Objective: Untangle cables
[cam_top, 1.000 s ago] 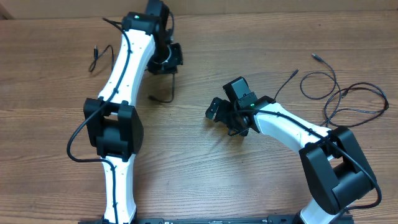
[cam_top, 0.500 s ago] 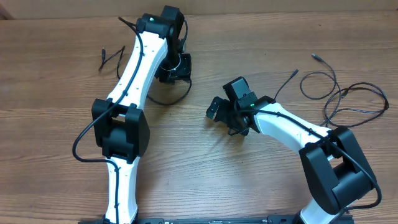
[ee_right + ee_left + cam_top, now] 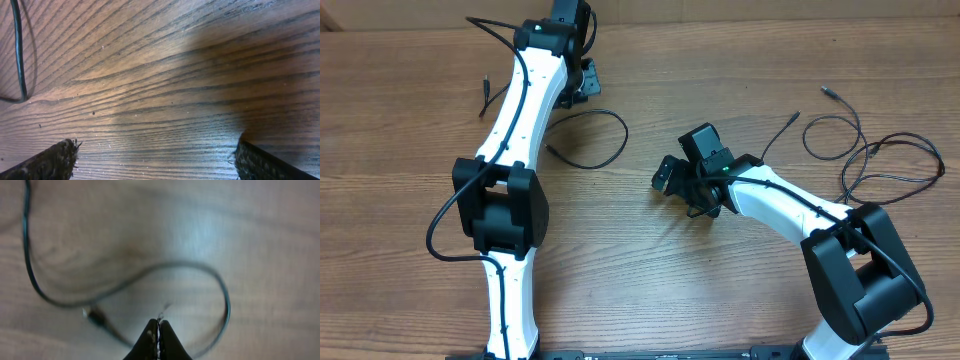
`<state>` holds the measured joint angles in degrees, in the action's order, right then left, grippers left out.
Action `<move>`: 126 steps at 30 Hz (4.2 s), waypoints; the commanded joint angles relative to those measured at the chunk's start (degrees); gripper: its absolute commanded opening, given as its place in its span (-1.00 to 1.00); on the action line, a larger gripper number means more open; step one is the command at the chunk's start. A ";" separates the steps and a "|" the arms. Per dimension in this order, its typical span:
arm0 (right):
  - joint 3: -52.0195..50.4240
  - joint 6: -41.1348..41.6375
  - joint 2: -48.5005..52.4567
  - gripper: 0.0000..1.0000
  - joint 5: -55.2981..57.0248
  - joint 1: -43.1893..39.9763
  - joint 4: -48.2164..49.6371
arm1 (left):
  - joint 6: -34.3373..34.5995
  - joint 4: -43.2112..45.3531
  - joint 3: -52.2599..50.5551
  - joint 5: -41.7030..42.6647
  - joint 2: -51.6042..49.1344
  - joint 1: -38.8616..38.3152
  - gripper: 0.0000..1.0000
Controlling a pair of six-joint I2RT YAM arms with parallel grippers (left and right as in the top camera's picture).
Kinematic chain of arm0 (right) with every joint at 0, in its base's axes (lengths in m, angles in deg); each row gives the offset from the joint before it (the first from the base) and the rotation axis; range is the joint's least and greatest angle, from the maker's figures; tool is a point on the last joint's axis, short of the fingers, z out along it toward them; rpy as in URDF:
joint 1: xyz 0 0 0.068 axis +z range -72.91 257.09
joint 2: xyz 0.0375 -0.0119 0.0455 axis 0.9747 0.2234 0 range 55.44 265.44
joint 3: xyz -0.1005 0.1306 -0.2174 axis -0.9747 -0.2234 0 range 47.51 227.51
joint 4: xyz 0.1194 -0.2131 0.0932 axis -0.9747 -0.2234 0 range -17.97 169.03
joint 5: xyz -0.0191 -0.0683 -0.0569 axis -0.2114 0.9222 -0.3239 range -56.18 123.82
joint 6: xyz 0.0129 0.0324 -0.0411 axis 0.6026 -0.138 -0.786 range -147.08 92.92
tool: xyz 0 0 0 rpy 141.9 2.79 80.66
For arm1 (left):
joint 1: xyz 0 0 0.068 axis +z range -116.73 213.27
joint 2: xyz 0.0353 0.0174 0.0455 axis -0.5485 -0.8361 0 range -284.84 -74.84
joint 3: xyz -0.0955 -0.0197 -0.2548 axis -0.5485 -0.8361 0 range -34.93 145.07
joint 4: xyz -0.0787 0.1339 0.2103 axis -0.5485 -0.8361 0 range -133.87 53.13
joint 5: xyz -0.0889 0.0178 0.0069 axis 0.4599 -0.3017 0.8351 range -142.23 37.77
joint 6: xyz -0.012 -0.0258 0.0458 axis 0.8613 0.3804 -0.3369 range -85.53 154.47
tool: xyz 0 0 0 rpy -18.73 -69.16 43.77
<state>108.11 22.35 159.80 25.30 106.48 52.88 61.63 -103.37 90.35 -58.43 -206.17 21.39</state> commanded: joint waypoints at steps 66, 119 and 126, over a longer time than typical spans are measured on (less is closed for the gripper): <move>-0.55 -0.39 -0.24 1.00 1.01 0.17 0.13 | 3.30 -9.70 -24.65 5.64 2.58 -9.07 -0.91; 20.15 -16.20 2.23 0.64 9.22 6.95 -4.07 | 3.26 15.30 -44.06 8.04 18.18 18.18 0.05; 20.06 -16.20 2.23 0.66 8.74 1.73 -12.15 | 3.30 19.91 -48.61 6.75 18.18 16.22 -0.34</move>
<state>128.02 5.36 161.81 33.37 110.17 42.12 65.15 -84.20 42.90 -50.80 -187.78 37.76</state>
